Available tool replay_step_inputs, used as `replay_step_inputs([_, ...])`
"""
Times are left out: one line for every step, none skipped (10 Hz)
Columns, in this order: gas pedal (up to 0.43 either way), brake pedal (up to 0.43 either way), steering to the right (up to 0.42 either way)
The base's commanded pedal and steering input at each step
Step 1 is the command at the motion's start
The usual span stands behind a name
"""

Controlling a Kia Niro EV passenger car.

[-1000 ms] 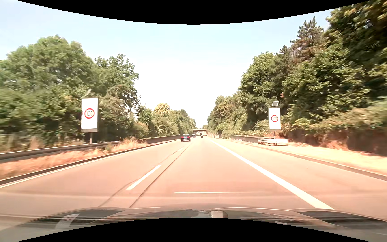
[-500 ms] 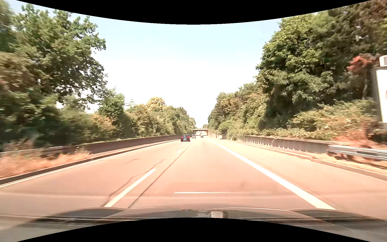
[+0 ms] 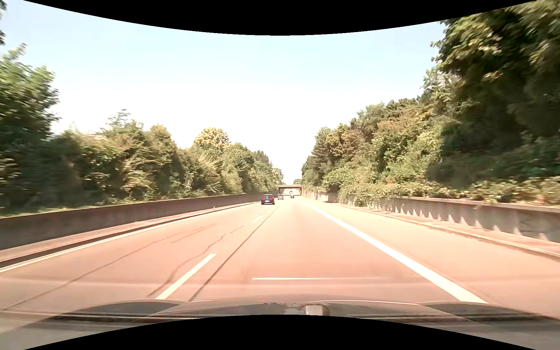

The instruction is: Follow the waypoints while adhering to traffic rules and regulations

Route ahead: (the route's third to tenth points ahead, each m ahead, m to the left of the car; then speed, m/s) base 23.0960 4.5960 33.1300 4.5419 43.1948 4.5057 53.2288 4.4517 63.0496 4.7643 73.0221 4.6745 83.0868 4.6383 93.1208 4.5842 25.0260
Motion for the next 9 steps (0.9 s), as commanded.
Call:
replay_step_inputs([0.000, 0.000, 0.000])
replay_step_inputs([0.000, 0.000, 0.000])
replay_step_inputs([0.000, 0.000, 0.000])
replay_step_inputs([0.039, 0.000, 0.000])
replay_step_inputs([0.059, 0.000, 0.000])
replay_step_inputs([0.067, 0.000, 0.000])
replay_step_inputs([0.067, 0.000, 0.000])
replay_step_inputs([0.079, 0.000, 0.000])
replay_step_inputs([0.087, 0.000, 0.000])
